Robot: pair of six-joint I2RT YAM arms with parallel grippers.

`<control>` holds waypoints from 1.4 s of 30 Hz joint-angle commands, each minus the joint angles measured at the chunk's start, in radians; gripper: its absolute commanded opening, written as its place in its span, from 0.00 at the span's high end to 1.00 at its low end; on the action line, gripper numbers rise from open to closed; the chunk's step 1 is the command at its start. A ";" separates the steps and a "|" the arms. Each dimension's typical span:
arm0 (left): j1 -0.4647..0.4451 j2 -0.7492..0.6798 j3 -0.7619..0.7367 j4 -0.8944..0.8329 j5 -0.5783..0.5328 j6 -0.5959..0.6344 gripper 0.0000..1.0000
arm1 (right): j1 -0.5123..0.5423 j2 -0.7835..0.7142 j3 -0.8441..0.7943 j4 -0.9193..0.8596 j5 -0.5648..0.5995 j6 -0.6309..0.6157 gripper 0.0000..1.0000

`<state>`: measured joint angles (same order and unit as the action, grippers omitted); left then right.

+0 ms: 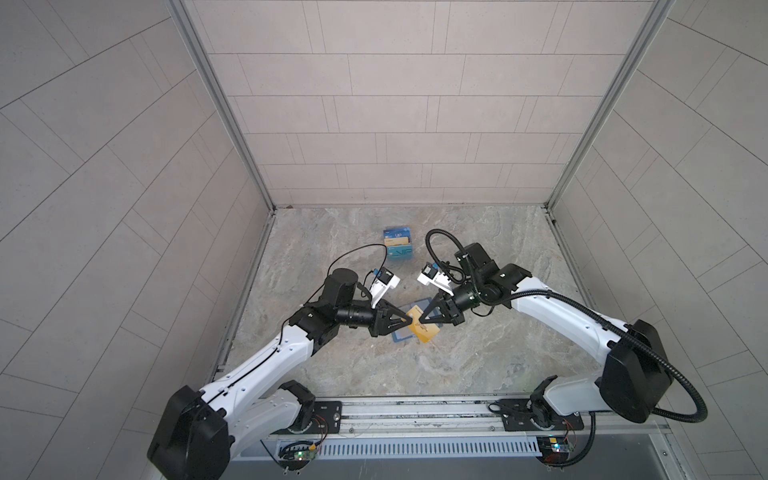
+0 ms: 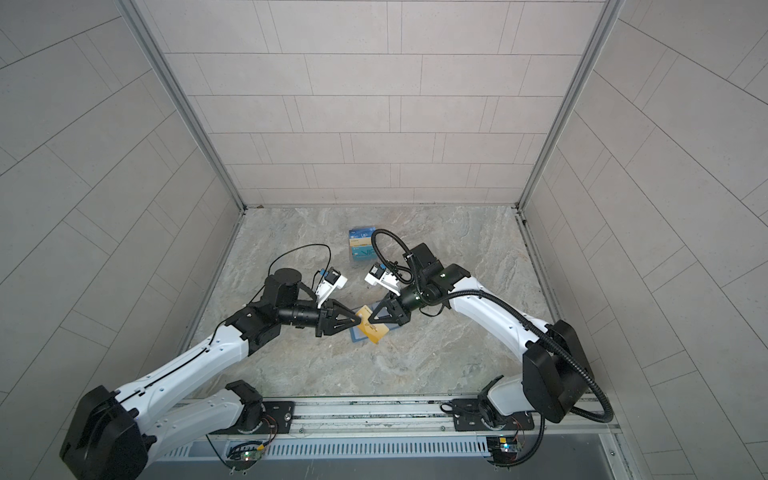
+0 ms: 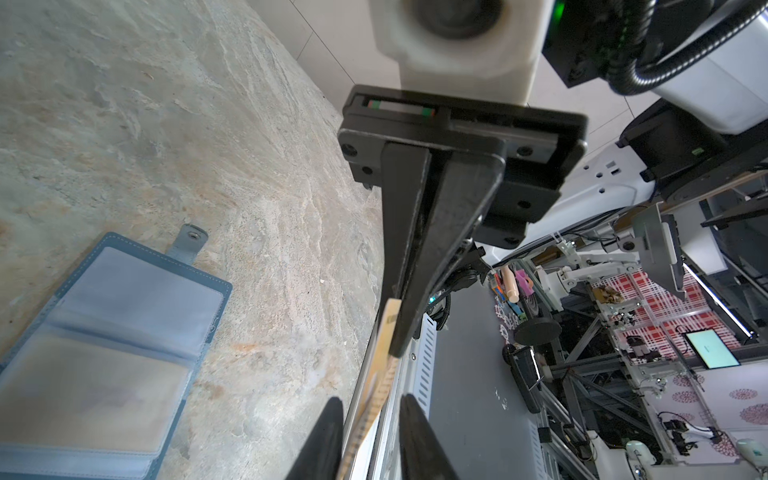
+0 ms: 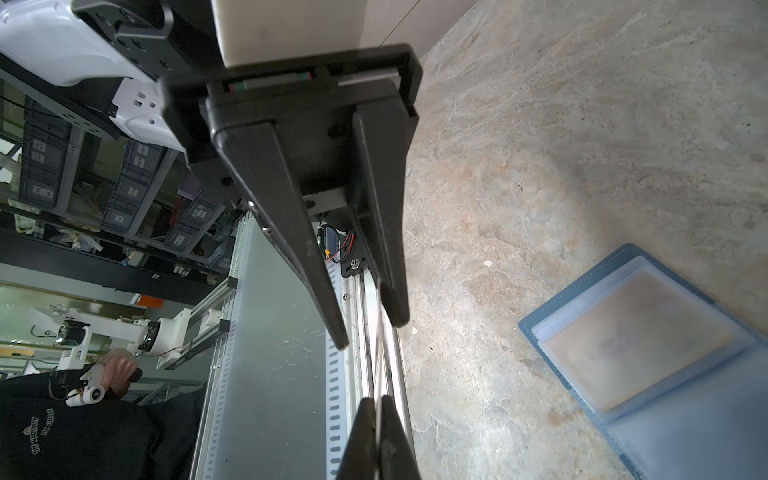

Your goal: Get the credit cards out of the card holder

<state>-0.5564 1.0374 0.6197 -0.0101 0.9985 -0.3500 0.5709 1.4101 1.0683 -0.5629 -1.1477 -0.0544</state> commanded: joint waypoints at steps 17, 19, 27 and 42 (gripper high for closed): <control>0.006 -0.051 -0.019 0.083 -0.044 -0.061 1.00 | -0.060 -0.095 -0.081 0.228 0.192 0.185 0.55; 0.012 -0.061 -0.023 0.105 -0.083 -0.078 1.00 | -0.080 -0.123 -0.111 0.291 0.230 0.258 0.49; 0.047 -0.044 -0.067 0.342 -0.384 -0.265 1.00 | -0.098 -0.253 -0.369 0.816 0.427 0.739 0.19; 0.047 0.079 -0.145 0.906 -0.454 -0.619 1.00 | -0.008 -0.197 -0.484 1.307 0.567 1.011 0.40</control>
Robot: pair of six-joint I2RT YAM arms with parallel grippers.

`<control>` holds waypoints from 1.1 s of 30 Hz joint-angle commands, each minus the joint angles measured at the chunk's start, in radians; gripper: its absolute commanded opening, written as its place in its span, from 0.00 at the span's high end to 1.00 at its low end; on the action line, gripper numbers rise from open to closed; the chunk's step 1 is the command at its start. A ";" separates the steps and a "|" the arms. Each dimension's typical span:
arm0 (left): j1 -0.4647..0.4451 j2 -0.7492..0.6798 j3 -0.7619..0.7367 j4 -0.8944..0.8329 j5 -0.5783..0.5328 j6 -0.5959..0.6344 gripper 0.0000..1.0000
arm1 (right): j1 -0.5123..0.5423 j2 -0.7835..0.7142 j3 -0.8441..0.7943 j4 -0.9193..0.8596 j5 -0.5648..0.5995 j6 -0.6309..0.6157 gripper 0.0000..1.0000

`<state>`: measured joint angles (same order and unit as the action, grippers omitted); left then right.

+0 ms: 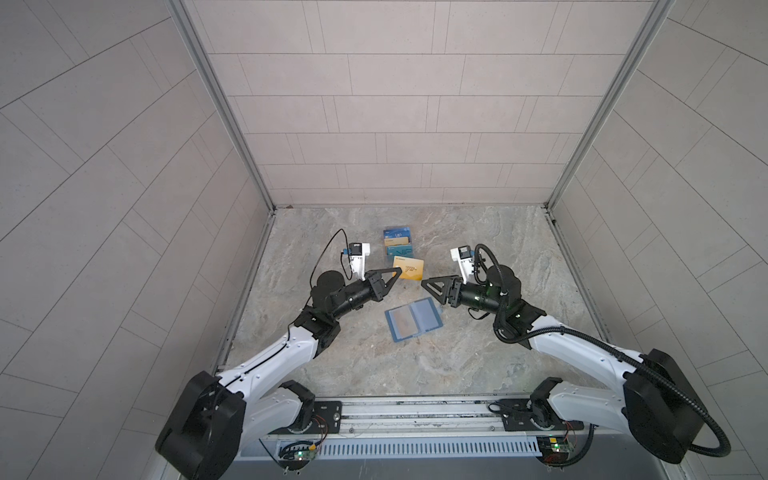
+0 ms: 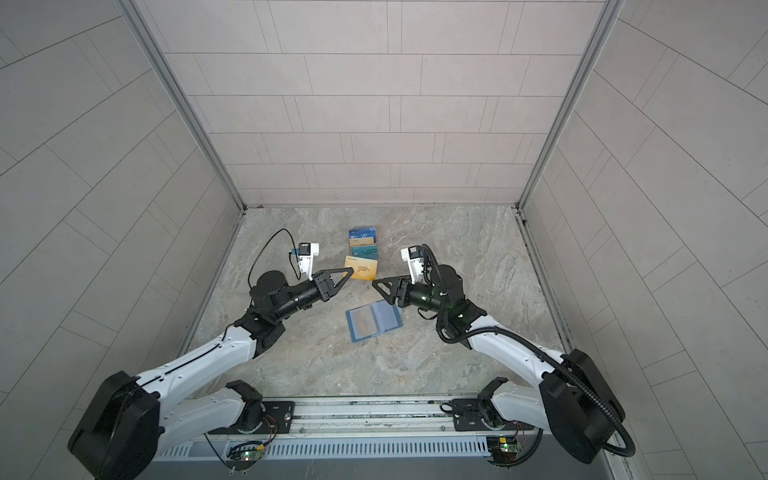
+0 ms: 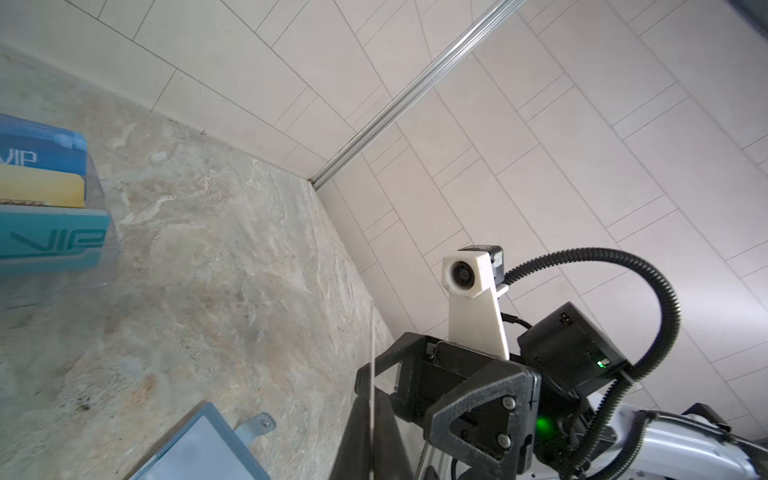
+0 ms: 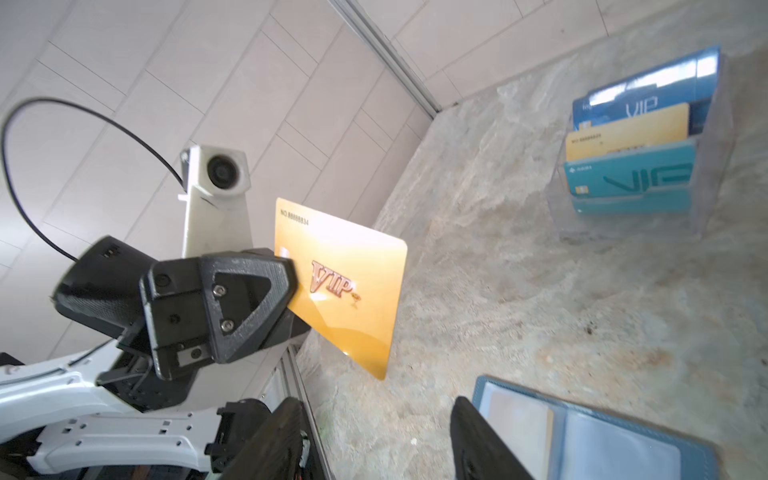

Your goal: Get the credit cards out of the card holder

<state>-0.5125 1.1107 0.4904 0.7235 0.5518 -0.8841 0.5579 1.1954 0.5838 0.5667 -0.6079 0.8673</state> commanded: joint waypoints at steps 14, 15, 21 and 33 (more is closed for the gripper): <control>0.003 0.013 -0.042 0.248 -0.015 -0.122 1.00 | 0.016 0.084 0.006 0.378 0.004 0.186 0.60; 0.003 0.014 -0.042 0.250 -0.012 -0.121 1.00 | 0.017 0.092 0.007 0.399 -0.004 0.196 0.63; 0.003 0.015 -0.041 0.269 0.002 -0.127 1.00 | 0.019 0.141 0.014 0.523 -0.026 0.260 0.72; 0.003 0.003 -0.053 0.263 0.002 -0.119 0.96 | 0.020 0.140 0.007 0.546 -0.026 0.270 0.92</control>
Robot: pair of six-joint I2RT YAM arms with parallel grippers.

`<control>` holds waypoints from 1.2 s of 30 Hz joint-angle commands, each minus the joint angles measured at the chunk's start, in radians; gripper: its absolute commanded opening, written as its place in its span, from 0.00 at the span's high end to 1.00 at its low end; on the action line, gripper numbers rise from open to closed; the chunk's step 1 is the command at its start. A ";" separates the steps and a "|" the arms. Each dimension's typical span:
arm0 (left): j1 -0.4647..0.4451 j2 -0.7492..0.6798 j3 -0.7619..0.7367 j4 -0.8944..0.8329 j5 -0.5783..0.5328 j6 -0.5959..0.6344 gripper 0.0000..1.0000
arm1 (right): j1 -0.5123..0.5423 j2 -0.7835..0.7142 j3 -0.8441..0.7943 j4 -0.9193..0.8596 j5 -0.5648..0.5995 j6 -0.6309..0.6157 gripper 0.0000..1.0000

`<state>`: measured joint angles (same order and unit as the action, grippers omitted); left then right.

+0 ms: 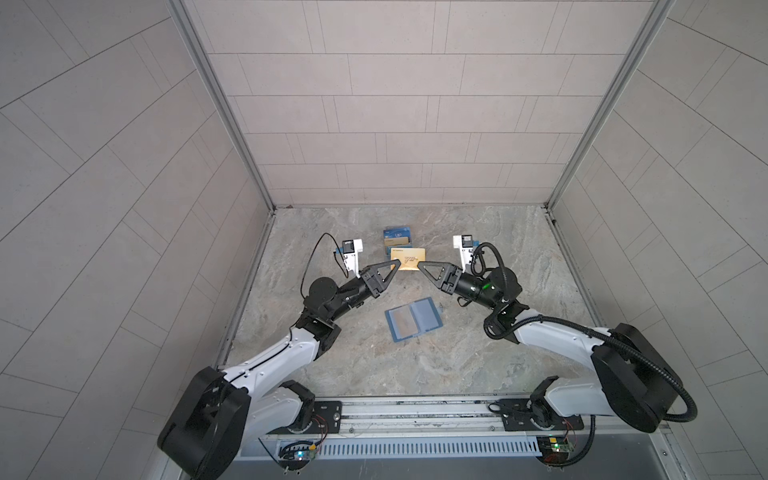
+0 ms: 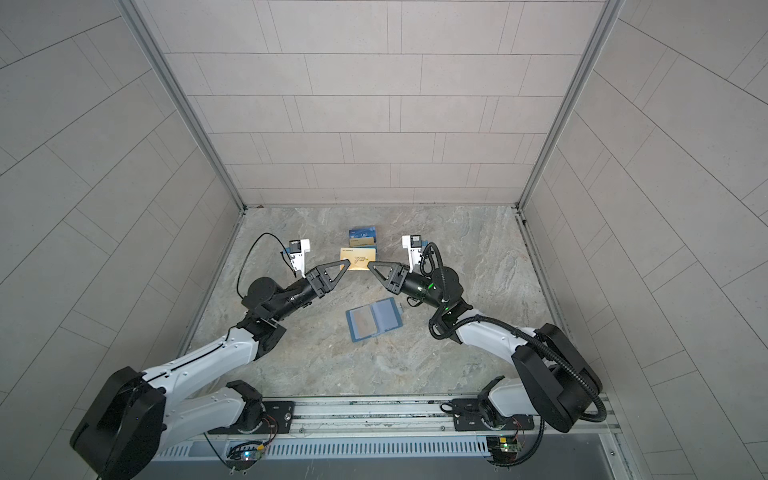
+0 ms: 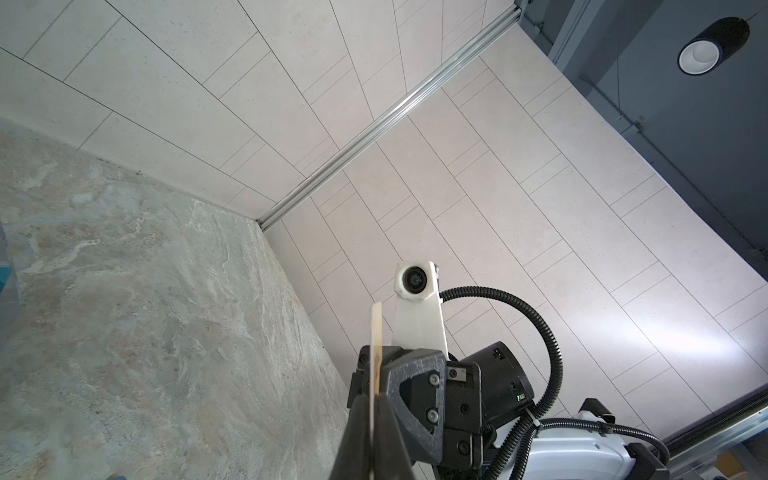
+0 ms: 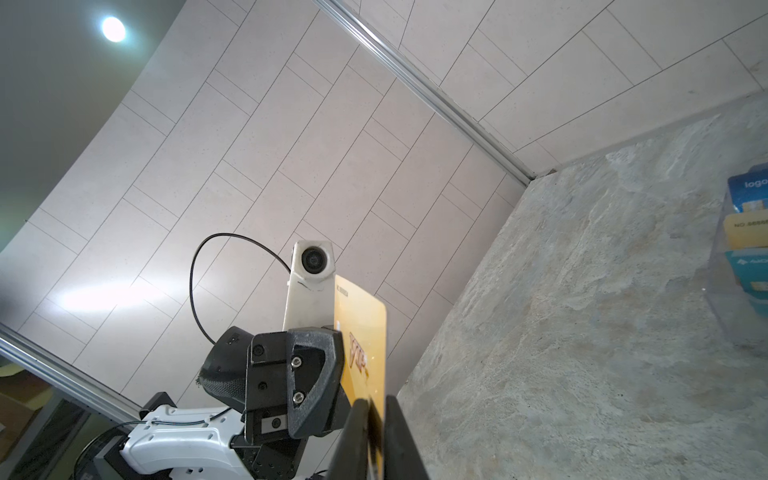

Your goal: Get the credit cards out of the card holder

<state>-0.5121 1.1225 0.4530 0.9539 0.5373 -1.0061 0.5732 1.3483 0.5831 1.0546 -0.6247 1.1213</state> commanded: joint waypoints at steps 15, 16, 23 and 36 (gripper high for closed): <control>0.003 -0.235 0.134 -0.699 0.000 0.403 0.41 | -0.035 -0.193 0.104 -0.532 -0.183 -0.356 1.00; 0.003 -0.253 0.168 -0.804 -0.011 0.456 0.41 | -0.035 -0.215 0.125 -0.624 -0.194 -0.420 1.00; 0.003 -0.302 0.369 -1.262 -0.032 0.740 0.41 | -0.036 -0.302 0.198 -1.016 -0.253 -0.716 1.00; 0.003 -0.144 0.566 -1.574 0.384 1.043 0.56 | 0.014 -0.297 0.292 -1.279 -0.366 -0.976 1.00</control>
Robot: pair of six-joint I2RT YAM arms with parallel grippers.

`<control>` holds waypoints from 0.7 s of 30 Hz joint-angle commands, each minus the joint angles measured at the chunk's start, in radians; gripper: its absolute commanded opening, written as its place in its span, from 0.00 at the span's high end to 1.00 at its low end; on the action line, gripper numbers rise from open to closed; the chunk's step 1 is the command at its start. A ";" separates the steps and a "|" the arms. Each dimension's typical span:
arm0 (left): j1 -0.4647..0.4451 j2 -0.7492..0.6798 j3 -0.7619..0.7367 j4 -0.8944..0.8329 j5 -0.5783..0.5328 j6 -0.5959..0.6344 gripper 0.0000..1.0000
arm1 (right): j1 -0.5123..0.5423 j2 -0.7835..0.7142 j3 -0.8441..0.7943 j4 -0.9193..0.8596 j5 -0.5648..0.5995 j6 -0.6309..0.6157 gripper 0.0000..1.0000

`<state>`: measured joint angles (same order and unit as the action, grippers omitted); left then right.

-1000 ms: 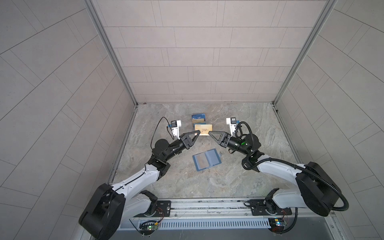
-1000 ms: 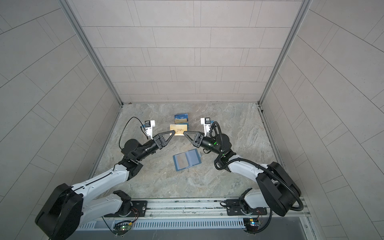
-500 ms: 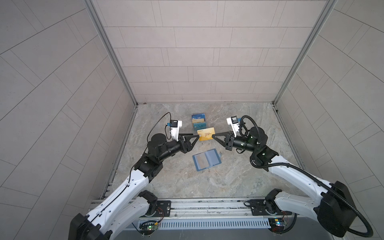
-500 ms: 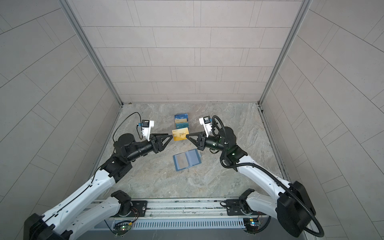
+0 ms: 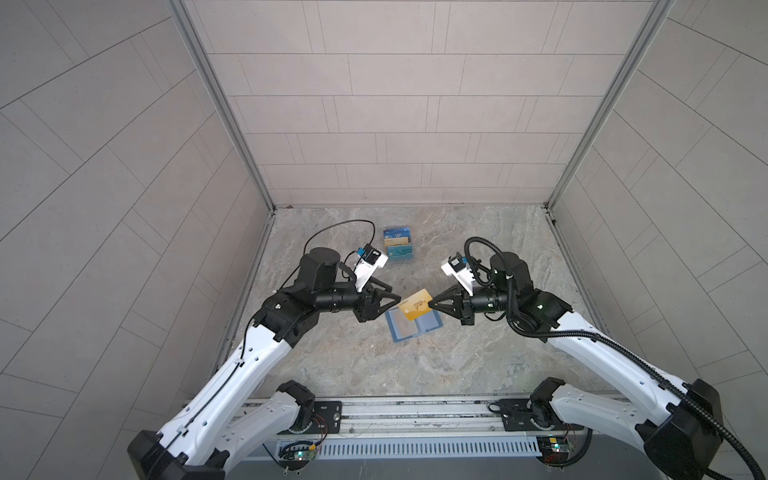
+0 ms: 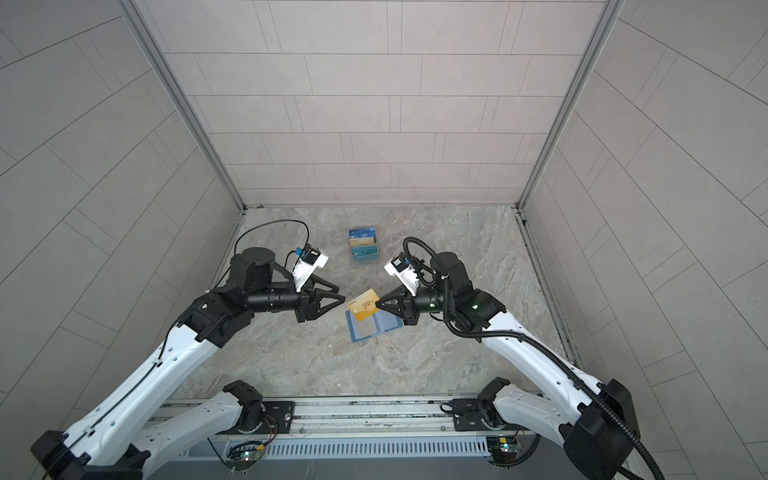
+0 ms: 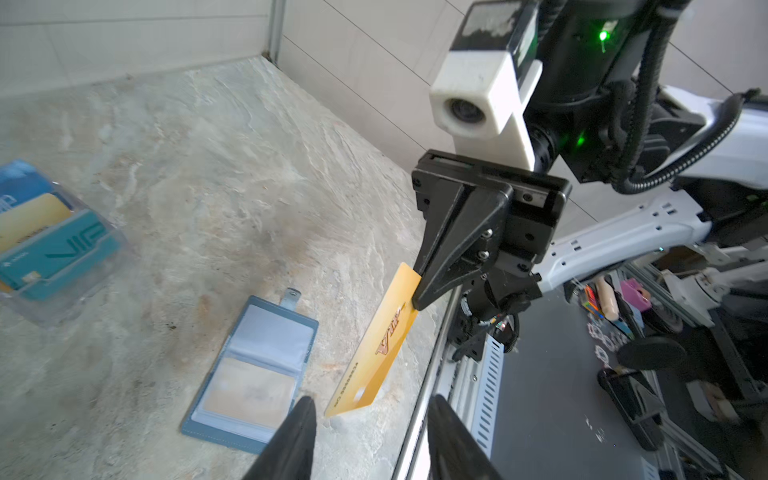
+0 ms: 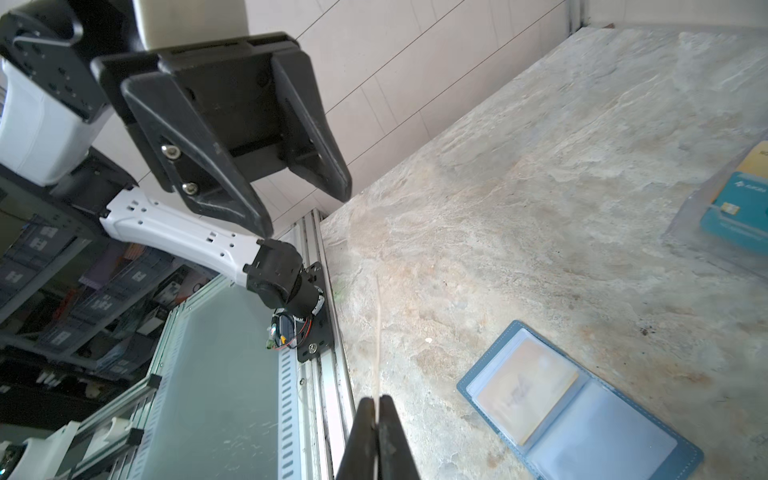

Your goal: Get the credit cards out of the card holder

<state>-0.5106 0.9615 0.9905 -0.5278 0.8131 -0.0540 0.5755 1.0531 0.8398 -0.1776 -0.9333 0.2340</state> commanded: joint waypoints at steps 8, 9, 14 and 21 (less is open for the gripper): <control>0.001 0.057 0.036 -0.099 0.155 0.117 0.64 | 0.063 0.099 0.147 -0.198 -0.125 -0.230 1.00; 0.001 0.060 0.039 -0.106 0.160 0.123 0.65 | 0.065 0.108 0.155 -0.199 -0.126 -0.233 1.00; 0.001 0.062 0.046 -0.134 0.197 0.156 0.70 | 0.068 0.131 0.175 -0.195 -0.130 -0.241 1.00; 0.001 0.079 0.033 -0.137 0.235 0.171 0.71 | 0.068 0.145 0.183 -0.180 -0.153 -0.246 1.00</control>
<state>-0.5106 1.0290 1.0077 -0.6495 1.0088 0.0887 0.6395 1.1915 1.0000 -0.3618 -1.0424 0.0418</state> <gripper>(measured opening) 0.290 0.056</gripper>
